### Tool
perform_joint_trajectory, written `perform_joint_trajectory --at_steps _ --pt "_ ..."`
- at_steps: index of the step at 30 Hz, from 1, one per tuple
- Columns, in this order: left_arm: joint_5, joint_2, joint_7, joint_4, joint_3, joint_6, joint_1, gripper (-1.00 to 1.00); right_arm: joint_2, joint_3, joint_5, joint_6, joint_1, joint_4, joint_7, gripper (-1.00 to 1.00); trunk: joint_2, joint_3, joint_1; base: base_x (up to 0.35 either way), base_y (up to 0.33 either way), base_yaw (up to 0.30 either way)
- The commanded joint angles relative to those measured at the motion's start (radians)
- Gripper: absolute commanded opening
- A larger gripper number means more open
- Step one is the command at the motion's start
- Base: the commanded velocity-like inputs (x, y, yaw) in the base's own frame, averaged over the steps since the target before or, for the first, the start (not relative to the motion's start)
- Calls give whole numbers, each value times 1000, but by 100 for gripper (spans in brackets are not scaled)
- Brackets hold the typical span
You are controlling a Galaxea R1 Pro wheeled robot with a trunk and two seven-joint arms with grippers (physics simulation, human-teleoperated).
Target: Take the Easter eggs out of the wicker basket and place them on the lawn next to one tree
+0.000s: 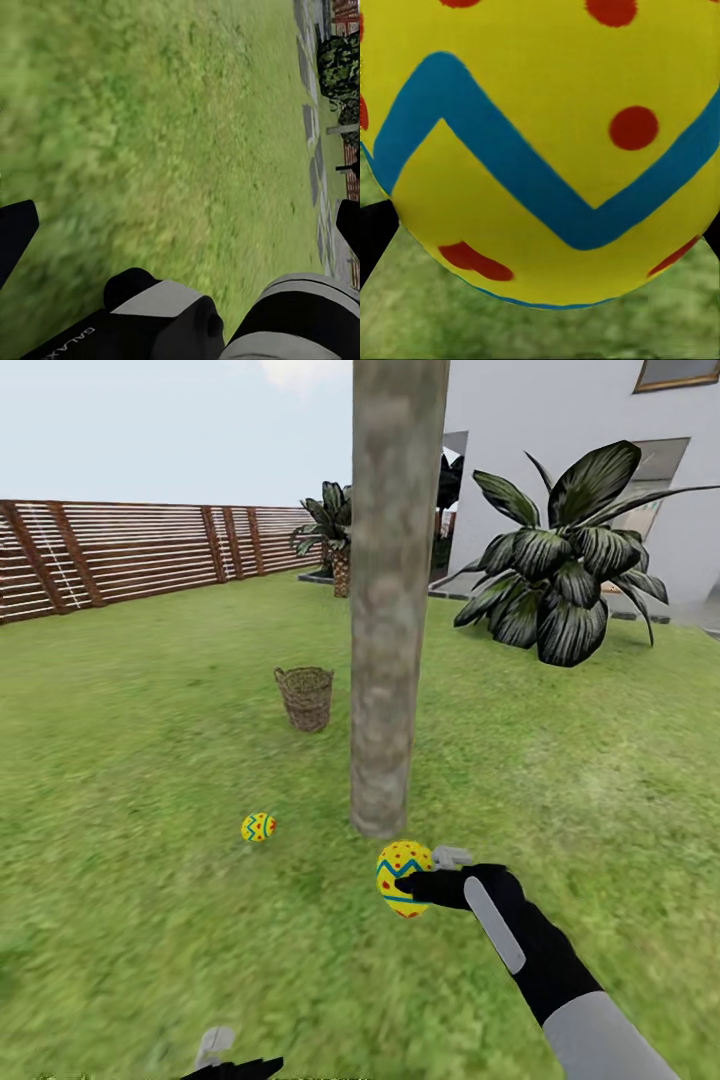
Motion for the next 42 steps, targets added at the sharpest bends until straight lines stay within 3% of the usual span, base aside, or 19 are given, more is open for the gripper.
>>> perform_joint_trajectory --at_steps 1,6,11,15,21,26,29,31,34,42 --pt "9 0 -2 0 -7 6 -1 100 8 2 -10 2 -4 15 -48 -100 0 -2 0 0 0 181" --pt "9 0 -2 0 -7 6 -1 100 46 2 -10 5 -41 108 -267 -100 0 -9 0 0 0 170" --pt "9 0 -2 -1 -7 6 -1 100 61 2 -10 11 -64 163 -357 -100 0 -16 0 17 -14 155" --pt "7 0 -3 -1 -8 6 -1 100 62 2 -12 12 -67 163 -362 -100 0 -21 0 192 -204 152" --pt "9 5 -7 -1 -7 8 -1 100 86 1 -19 11 -67 136 -359 -100 0 -29 0 171 -259 136" --pt "8 1 -11 -1 -9 8 -1 100 86 -4 -15 0 -67 154 -358 -100 0 -31 0 148 -264 37" --pt "7 -2 -10 0 -9 8 -1 100 80 -1 -12 -159 -67 323 -346 -100 0 -35 0 67 -122 0" --pt "7 -4 -10 0 -9 8 -1 100 77 0 -12 -204 -67 379 -343 -100 0 -39 0 2 -3 0" --pt "7 -5 -10 -1 -10 7 -1 100 75 4 -11 -334 -67 437 -316 -100 0 -43 0 0 0 0" --pt "7 -6 -7 -1 -10 6 -1 100 72 5 -9 -370 -67 444 -282 -100 0 -56 0 53 -34 39"
